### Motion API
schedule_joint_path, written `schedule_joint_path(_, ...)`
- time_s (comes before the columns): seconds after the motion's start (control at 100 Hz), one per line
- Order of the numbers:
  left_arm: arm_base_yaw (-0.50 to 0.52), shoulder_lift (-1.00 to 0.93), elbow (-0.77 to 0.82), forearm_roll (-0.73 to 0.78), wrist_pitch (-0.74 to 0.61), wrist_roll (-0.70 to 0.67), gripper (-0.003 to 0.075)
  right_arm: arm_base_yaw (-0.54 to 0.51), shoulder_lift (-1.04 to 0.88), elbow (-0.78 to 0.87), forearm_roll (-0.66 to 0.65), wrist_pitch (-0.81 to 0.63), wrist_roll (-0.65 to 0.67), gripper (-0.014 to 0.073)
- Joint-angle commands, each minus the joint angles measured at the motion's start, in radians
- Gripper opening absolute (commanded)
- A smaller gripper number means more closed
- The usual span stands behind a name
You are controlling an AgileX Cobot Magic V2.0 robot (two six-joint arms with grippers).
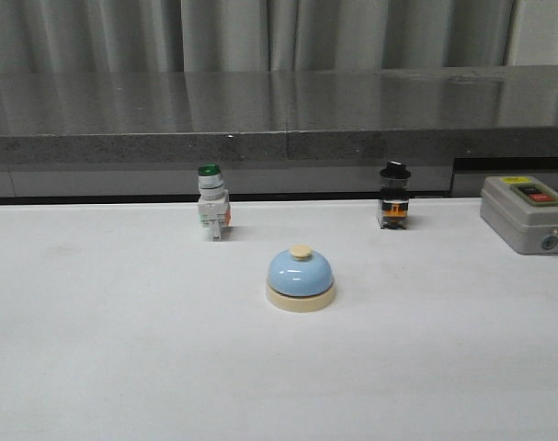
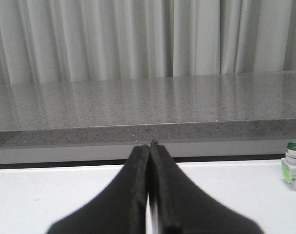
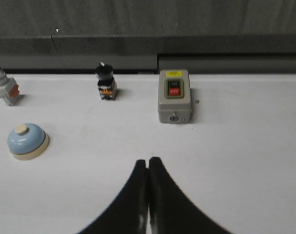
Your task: Place and press bell with both arms
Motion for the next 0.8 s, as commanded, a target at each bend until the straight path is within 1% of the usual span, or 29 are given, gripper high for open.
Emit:
schedule_joint_path(0.0,-0.009,-0.03,0.042,0.001,-0.078,-0.003,-0.002,-0.007,-0.062,0.01,-0.01,-0.141,0.0,-0.0069)
schedule_joint_path(0.12,-0.009,-0.03,0.042,0.001,-0.078,-0.003,-0.002,-0.007,-0.178,0.074,-0.036,-0.246,0.0,-0.0069)
schedule_joint_path(0.29,-0.009,-0.028,0.042,0.001,-0.078,-0.003,-0.002,-0.005,-0.171,0.154,-0.049,-0.372,0.0,-0.0069)
schedule_joint_path(0.42,-0.009,-0.028,0.042,0.001,-0.078,-0.003,-0.002,-0.005,-0.171,0.247,-0.049,-0.543,0.0,-0.0069)
schedule_joint_path(0.49,-0.009,-0.028,0.042,0.001,-0.078,-0.003,-0.002,-0.005,-0.171,0.308,-0.049,-0.608,0.0,-0.0069)
schedule_joint_path(0.59,-0.009,-0.028,0.042,0.001,-0.078,-0.003,-0.002,-0.005,-0.171,0.387,-0.049,-0.643,0.0,-0.0069)
schedule_joint_path(0.64,-0.009,-0.028,0.042,0.001,-0.078,-0.003,-0.002,-0.005,-0.171,0.383,-0.05,-0.596,0.0,-0.0069)
schedule_joint_path(0.79,-0.009,-0.028,0.042,0.001,-0.078,-0.003,-0.002,-0.005,-0.171,0.383,-0.055,-0.594,0.0,-0.0069)
